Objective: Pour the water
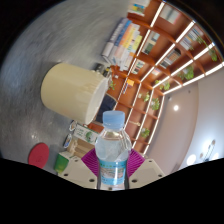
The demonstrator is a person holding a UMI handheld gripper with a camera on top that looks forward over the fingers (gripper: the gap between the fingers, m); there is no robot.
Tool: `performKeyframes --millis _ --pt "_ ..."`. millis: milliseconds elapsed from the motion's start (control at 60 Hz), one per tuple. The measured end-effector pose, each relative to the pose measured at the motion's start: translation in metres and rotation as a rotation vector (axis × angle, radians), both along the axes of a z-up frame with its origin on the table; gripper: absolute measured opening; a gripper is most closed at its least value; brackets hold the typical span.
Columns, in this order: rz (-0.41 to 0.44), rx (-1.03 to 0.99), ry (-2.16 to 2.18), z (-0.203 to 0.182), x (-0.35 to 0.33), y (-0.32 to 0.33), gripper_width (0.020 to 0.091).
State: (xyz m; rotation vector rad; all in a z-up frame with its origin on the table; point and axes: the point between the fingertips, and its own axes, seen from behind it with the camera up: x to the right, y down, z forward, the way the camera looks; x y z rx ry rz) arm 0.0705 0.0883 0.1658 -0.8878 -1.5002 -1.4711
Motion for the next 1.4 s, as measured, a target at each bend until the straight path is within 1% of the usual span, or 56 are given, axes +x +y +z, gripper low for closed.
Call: performKeyframes --millis 33,100,233,250,333,383,400,450,483,517,583,667,733,750,767,783,983,1000,1017,1067,1133,1150,1167,1183,1200,1233,1250,1267,1333,1400 --pt "-0.007 -0.043 0.096 -0.001 0.003 -0.002 0.0311" --pt "0.008 -0.127 0.325 -0.001 0.004 -0.007 0.0311" --pt "-0.039 -0.284 0.885 0.005 0.027 -0.017 0.0311" --pt "-0.054 -0.294 0.961 -0.004 0.024 -0.017 0.0322" --pt "-0.065 -0.468 1.338 -0.010 0.035 -0.022 0.0325" --pt "-0.099 -0.540 1.545 -0.025 0.026 -0.028 0.0325" --pt "-0.097 -0.569 1.602 -0.028 0.038 -0.024 0.0326" --pt "-0.093 -0.609 1.736 -0.033 0.047 -0.023 0.0324" --pt "-0.093 -0.613 1.788 -0.038 0.054 -0.021 0.0324" --pt "-0.111 -0.601 1.832 -0.043 0.054 -0.023 0.0324" --pt "-0.111 -0.589 1.859 -0.057 0.068 -0.016 0.0325" --pt "-0.112 -0.595 1.885 -0.070 0.068 -0.017 0.0325" --pt "-0.134 -0.598 1.895 -0.084 0.071 -0.015 0.0324" --pt "-0.141 -0.605 1.893 -0.087 0.073 -0.019 0.0333" --pt "-0.117 -0.593 1.900 -0.083 0.072 -0.018 0.0326" --pt "-0.112 -0.583 1.899 -0.083 0.073 -0.018 0.0327" --pt "-0.112 -0.536 1.874 -0.085 0.075 -0.022 0.0325" --pt "-0.113 -0.537 1.877 -0.085 0.075 -0.022 0.0350" --pt "-0.115 -0.537 1.879 -0.085 0.075 -0.022 0.0359" --pt "-0.119 -0.544 1.876 -0.085 0.074 -0.022 0.0416" --pt "-0.146 -0.577 1.847 -0.090 0.074 -0.025 0.0476" --pt "-0.159 -0.586 1.841 -0.092 0.075 -0.027 0.0512" --pt "-0.170 -0.590 1.839 -0.093 0.076 -0.029 0.0571" --pt "-0.180 -0.589 1.840 -0.093 0.078 -0.031 0.0666" --pt "-0.186 -0.583 1.843 -0.092 0.080 -0.032 0.0723" --pt "-0.184 -0.560 1.852 -0.088 0.085 -0.037 0.0812" --pt "-0.178 -0.545 1.855 -0.086 0.086 -0.039 0.0842" --pt "-0.175 -0.531 1.858 -0.083 0.089 -0.042 0.0856" --pt "-0.165 -0.479 1.860 -0.072 0.098 -0.056 0.0853" --pt "-0.181 -0.429 1.872 -0.062 0.110 -0.074 0.0850"
